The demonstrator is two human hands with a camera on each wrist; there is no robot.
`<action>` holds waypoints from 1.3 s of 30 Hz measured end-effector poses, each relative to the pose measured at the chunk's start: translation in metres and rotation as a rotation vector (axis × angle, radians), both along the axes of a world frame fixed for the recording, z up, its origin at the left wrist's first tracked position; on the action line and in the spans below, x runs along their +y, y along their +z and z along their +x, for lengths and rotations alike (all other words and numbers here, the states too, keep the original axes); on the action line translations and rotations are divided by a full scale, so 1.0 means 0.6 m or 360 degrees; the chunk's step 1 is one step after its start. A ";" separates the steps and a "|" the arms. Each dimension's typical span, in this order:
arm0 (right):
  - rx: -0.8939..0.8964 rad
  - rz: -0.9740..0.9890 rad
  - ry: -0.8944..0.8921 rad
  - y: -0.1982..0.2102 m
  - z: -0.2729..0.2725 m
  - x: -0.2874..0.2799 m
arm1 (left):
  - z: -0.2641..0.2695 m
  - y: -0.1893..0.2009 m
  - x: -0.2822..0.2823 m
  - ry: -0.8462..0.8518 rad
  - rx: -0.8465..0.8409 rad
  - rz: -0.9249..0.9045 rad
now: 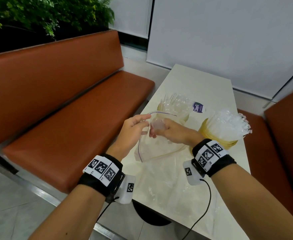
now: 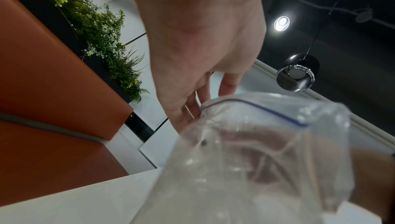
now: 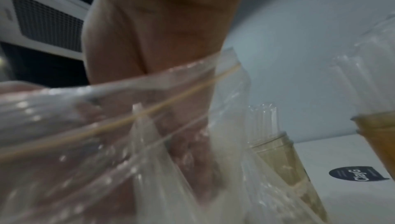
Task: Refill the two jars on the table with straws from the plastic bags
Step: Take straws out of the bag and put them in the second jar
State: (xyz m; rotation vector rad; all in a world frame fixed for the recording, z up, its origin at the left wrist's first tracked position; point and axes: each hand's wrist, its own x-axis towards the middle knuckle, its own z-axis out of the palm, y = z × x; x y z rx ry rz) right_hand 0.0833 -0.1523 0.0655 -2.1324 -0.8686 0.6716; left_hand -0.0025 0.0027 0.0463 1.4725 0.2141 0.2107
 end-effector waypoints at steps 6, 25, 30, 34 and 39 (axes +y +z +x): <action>-0.0239 0.0377 -0.0132 0.064 0.019 0.002 | -0.009 -0.018 -0.011 -0.0139 0.0064 0.0359; -0.1148 0.0608 -0.0267 0.163 -0.004 0.080 | 0.036 -0.017 -0.060 0.0105 -0.0036 0.0471; -0.0853 0.0778 -0.0319 0.123 -0.010 0.076 | 0.030 -0.032 -0.053 0.0113 0.0035 0.0380; -0.0242 0.0883 -0.0600 0.093 -0.023 0.080 | 0.033 -0.026 -0.047 0.0126 -0.0006 0.0350; -0.0042 0.0854 -0.0491 0.083 -0.032 0.097 | 0.031 -0.021 -0.036 0.0084 0.0023 0.0378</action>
